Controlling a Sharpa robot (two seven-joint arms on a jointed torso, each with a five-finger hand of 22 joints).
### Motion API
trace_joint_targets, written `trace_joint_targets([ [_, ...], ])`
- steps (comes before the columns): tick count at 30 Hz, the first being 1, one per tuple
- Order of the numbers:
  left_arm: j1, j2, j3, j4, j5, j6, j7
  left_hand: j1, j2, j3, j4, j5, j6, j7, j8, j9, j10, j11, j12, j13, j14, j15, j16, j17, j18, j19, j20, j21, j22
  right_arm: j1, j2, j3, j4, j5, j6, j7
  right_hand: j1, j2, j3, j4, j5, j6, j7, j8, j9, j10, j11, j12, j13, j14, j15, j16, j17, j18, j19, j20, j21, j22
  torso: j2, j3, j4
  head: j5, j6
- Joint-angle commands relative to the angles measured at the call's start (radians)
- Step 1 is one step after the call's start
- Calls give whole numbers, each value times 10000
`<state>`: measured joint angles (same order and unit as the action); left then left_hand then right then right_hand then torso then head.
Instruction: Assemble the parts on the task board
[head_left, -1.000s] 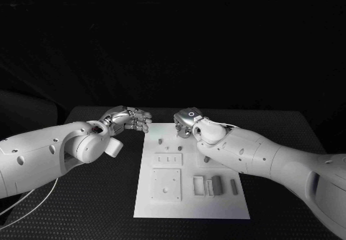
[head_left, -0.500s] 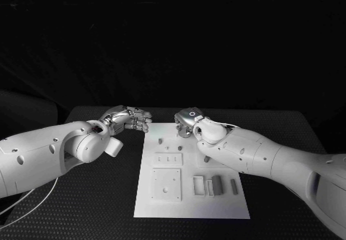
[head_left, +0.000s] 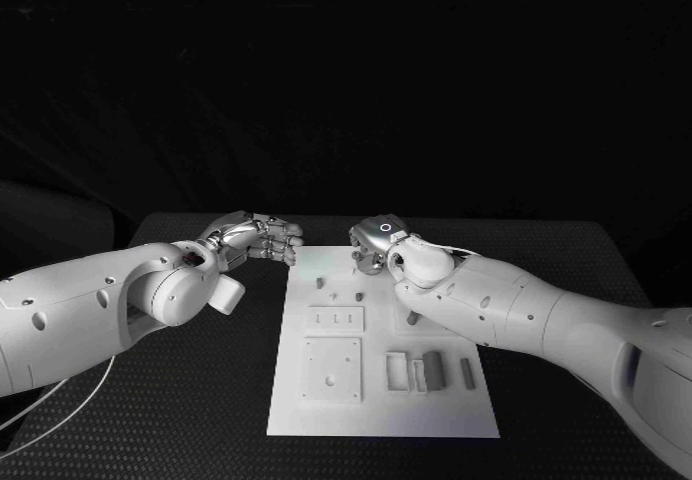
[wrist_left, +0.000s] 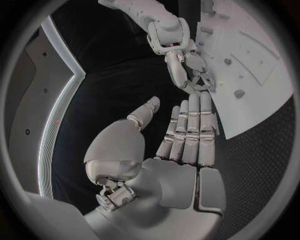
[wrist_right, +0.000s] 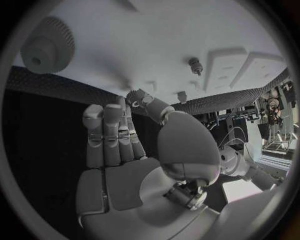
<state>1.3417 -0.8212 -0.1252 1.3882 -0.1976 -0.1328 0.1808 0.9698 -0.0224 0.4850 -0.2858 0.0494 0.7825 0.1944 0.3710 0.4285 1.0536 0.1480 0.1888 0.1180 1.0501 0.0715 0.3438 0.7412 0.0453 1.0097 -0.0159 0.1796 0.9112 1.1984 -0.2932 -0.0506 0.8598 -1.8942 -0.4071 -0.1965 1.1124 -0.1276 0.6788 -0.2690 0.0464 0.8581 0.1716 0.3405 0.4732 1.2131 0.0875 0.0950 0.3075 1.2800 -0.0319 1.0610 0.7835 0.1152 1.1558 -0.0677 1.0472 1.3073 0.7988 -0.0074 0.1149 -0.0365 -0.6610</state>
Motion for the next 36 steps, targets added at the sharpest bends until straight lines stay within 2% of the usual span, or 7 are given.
trace_joint_targets([
  [1, 16, 28, 10, -9, -22, 114, 56, -115, -24, -75, -1, 6, -15, 28, -36, -8, 73, 25, -37, 2, 42, 58, -66, 11, 152, 0, -49, -56, -9, 0, -20, 1, 46, 95, -290, -63, -13, 70, -1, 73, 18, 51, -24, 68, 17, 36, -49, -42, 19, 31, 24, 66, -13, 1466, 33, 8, -8, 133, 13, 2, 8, 3, 1],
  [6, 16, 40, 10, -25, -22, 106, 53, -115, -23, -75, -1, 6, -14, 28, -36, -8, 74, 25, -41, 3, 43, 58, -70, 14, 151, 1, -49, -58, -9, 0, -58, 2, 117, 227, -196, -20, -80, -21, -37, 91, 18, 47, -27, 74, 25, 39, -53, -50, 35, 36, 19, 70, -20, 1466, 42, 3, -5, 134, 9, -19, -10, 5, -9],
  [20, 16, 33, 10, -22, -22, 111, 53, -113, -23, -74, -2, 6, -14, 27, -36, -9, 78, 25, -48, 4, 45, 57, -77, 21, 150, 2, -51, -63, -8, 2, -81, 2, 98, 247, -183, -53, -100, -108, -36, 111, 19, 38, -27, 77, 32, 37, -55, -61, 53, 38, 17, 73, -28, 1466, 50, -6, -10, 131, -1, -16, 10, -14, -47],
  [27, 17, -29, 10, -47, -22, 78, 63, -113, -27, -74, -4, 6, -14, 28, -37, -9, 79, 25, -53, 4, 45, 57, -82, 25, 149, 3, -51, -66, -8, 109, -474, 18, 526, 441, -364, -26, -98, -109, -30, 117, 18, 37, -27, 79, 33, 37, -56, -63, 56, 38, 16, 74, -30, 1466, 52, -8, -11, 130, -18, 0, -29, 16, 52],
  [30, 32, -92, 10, -53, -22, 71, 72, -112, -30, -75, -5, 6, -13, 27, -37, -9, 80, 25, -55, 4, 46, 57, -83, 26, 149, 3, -51, -67, -8, 261, -844, 231, 1080, 697, -273, 20, -97, -138, -29, 115, 18, 29, -26, 76, 34, 33, -55, -68, 59, 39, 17, 74, -33, 1466, 53, -11, -13, 130, -20, 5, -61, 29, 123],
  [32, 55, -120, 9, -97, -22, 58, 73, -112, -33, -76, -6, 5, -12, 27, -37, -9, 81, 25, -56, 5, 46, 57, -85, 27, 149, 2, -52, -68, -8, 435, -1096, 380, 1394, 1339, 287, 258, -109, -189, -32, 125, 18, 10, -17, 68, 32, 16, -47, -82, 62, 36, 25, 71, -39, 1466, 50, -12, -18, 128, -18, 10, -79, 30, 156],
  [36, 57, -79, 8, -286, -22, 31, 86, -108, -55, -80, -13, 5, -14, 27, -38, -10, 82, 26, -63, 5, 48, 57, -91, 33, 148, 3, -53, -72, -7, 704, -1746, 487, 1938, 1512, 804, 407, -206, -346, -44, 246, 18, -189, 64, -30, -4, -264, 42, -244, 16, -4, 106, 40, -68, 1466, 41, -6, -71, 100, -69, 46, -179, 65, 225],
])
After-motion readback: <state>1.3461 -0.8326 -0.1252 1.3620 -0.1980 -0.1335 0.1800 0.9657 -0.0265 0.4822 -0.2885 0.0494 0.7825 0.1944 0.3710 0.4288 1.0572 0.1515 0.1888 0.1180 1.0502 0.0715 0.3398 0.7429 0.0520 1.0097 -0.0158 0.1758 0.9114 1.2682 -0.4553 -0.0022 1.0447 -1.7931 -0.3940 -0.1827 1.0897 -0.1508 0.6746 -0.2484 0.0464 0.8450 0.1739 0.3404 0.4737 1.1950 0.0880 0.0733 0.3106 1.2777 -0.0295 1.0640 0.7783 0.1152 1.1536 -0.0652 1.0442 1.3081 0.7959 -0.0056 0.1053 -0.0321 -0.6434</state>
